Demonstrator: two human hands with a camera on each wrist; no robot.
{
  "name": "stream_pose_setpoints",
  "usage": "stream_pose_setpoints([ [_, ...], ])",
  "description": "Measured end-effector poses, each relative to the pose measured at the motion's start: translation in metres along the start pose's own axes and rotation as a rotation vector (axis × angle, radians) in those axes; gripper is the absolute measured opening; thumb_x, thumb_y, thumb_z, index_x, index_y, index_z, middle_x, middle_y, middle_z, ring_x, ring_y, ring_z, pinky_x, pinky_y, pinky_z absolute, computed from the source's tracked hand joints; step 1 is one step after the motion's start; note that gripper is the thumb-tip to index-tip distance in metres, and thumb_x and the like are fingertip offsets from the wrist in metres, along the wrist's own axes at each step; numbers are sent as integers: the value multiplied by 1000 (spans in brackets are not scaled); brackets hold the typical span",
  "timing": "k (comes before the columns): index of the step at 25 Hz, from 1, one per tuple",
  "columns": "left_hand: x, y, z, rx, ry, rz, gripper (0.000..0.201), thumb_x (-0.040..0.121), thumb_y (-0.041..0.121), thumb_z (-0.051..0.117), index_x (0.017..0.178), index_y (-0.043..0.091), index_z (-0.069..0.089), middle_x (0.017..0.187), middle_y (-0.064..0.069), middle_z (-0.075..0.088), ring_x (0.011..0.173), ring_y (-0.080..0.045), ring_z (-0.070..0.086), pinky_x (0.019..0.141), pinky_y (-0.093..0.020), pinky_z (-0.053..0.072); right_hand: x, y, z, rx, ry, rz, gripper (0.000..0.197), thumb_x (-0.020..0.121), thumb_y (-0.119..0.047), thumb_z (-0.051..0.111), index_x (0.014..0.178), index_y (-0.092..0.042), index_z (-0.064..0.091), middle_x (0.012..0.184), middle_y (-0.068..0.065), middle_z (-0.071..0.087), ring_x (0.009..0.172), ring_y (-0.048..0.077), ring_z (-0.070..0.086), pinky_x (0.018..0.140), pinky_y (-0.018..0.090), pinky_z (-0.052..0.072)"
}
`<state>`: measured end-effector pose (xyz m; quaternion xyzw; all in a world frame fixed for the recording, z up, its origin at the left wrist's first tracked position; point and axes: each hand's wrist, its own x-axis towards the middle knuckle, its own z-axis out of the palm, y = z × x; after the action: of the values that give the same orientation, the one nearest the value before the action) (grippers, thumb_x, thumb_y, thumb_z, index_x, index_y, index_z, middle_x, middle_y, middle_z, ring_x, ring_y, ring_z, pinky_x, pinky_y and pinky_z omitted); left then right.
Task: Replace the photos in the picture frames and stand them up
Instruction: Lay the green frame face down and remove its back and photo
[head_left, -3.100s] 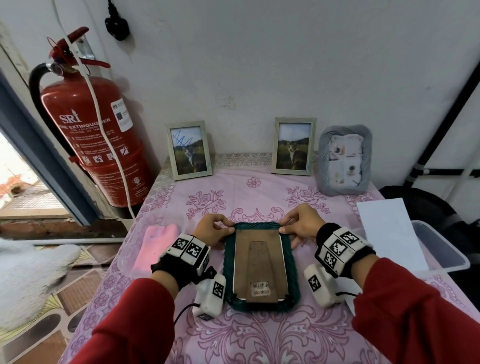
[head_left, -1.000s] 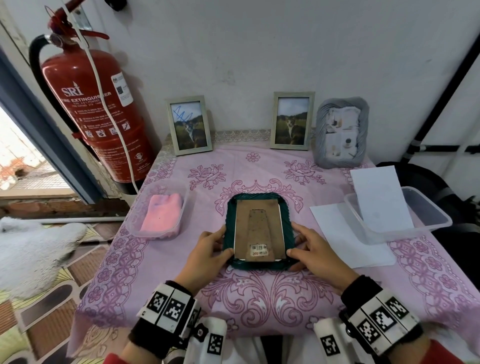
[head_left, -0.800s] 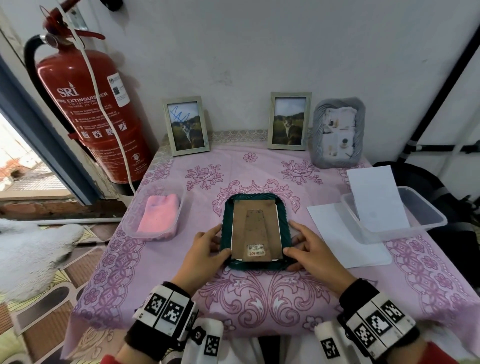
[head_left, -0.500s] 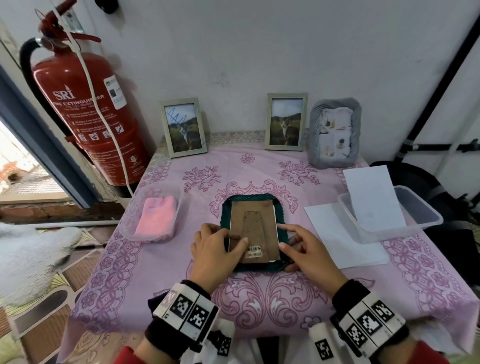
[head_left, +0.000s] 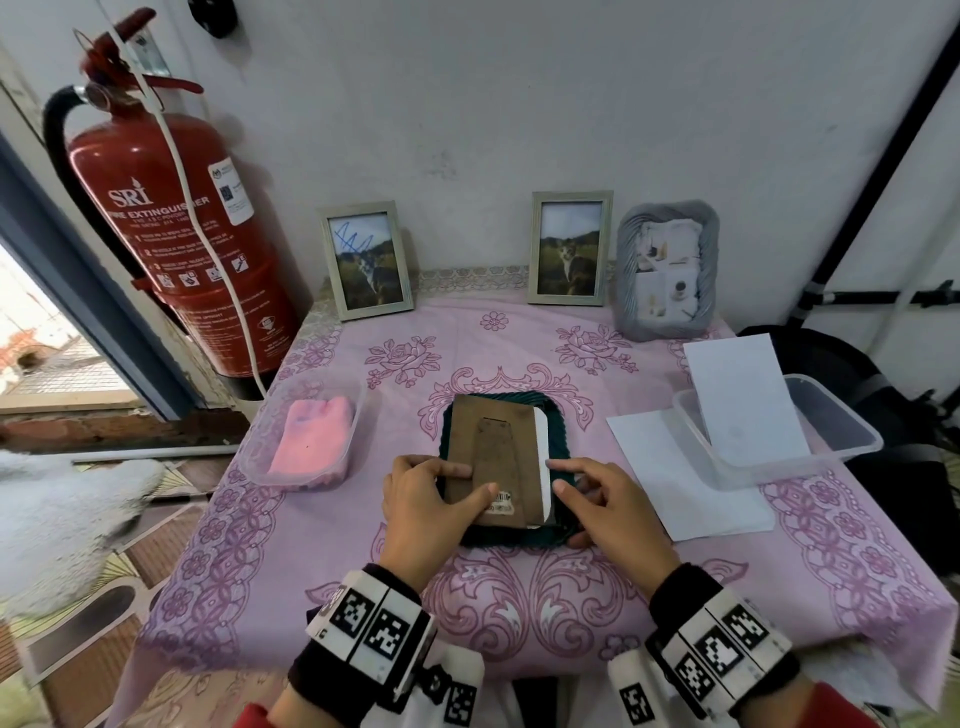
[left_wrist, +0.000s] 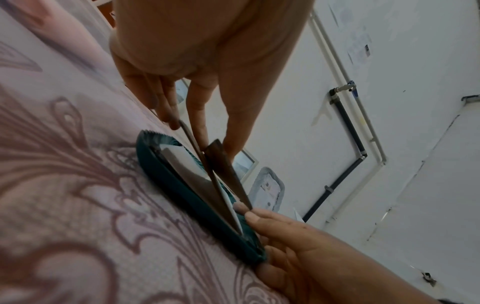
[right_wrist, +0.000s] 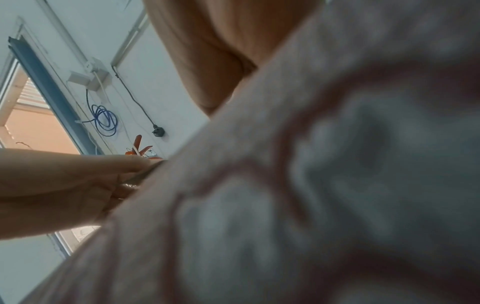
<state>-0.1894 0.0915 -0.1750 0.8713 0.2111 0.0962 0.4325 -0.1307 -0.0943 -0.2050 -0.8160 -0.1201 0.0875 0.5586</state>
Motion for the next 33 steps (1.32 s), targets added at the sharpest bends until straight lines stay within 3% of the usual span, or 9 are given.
stream_pose_setpoints([
  [4, 1, -3, -7, -150, -26, -6, 22, 72, 28, 79, 86, 24, 63, 106, -1, 51, 101, -17, 56, 88, -34, 52, -1, -2, 3, -40, 51, -13, 23, 86, -23, 66, 108, -29, 66, 90, 8, 49, 65, 13, 54, 54, 32, 59],
  [8, 2, -14, -17, -256, 2, -17, 48, 74, 19, 77, 116, 21, 54, 97, 0, 60, 85, -13, 62, 69, -26, 55, -1, -1, 3, -43, 53, -6, 24, 85, -22, 67, 109, -28, 66, 90, 8, 50, 65, 13, 54, 58, 37, 60],
  [11, 7, -27, -28, -274, 53, -45, 54, 77, 15, 74, 126, 18, 51, 94, 5, 59, 84, -11, 60, 66, -19, 50, -1, -1, 3, -62, 55, -13, 24, 85, -23, 67, 108, -29, 67, 89, 7, 50, 63, 11, 53, 58, 34, 60],
  [13, 10, -37, -35, -267, 81, -87, 56, 78, 17, 73, 130, 14, 50, 100, -1, 61, 86, -11, 60, 68, -20, 51, -1, 0, 4, -56, 60, -19, 24, 85, -23, 67, 107, -30, 67, 90, 8, 51, 60, 10, 53, 54, 28, 58],
  [17, 12, -55, -44, -164, 50, -149, 75, 68, 30, 82, 132, 12, 49, 117, -10, 58, 103, -21, 60, 92, -38, 51, -2, 1, 3, -25, 58, -7, 25, 85, -21, 67, 108, -29, 68, 90, 10, 51, 59, 11, 53, 54, 32, 59],
  [21, 13, -68, -51, -154, 96, -175, 79, 67, 29, 83, 134, 8, 46, 123, -13, 57, 109, -25, 57, 97, -42, 48, -2, 0, 3, -25, 60, -3, 25, 84, -22, 68, 109, -28, 68, 92, 10, 53, 61, 13, 55, 56, 35, 60],
  [26, 9, -69, -56, 29, 111, -196, 80, 71, 34, 79, 137, 9, 43, 131, -16, 45, 121, -28, 45, 107, -41, 37, -2, 0, 3, -18, 69, 3, 26, 84, -22, 68, 109, -29, 69, 90, 9, 52, 61, 12, 54, 56, 35, 60],
  [30, -4, -48, -52, 382, 133, -156, 63, 77, 46, 68, 132, 22, 46, 123, -10, 36, 122, -30, 33, 104, -40, 26, -2, 0, 4, -18, 68, -4, 26, 84, -22, 68, 110, -29, 68, 90, 10, 52, 61, 12, 54, 56, 33, 60],
  [33, -9, -25, -40, 327, 117, 9, 44, 80, 42, 66, 120, 27, 55, 116, -4, 41, 117, -25, 38, 100, -36, 28, -3, 0, 4, -11, 69, -3, 27, 84, -22, 68, 110, -29, 68, 90, 11, 52, 62, 13, 55, 57, 34, 60],
])
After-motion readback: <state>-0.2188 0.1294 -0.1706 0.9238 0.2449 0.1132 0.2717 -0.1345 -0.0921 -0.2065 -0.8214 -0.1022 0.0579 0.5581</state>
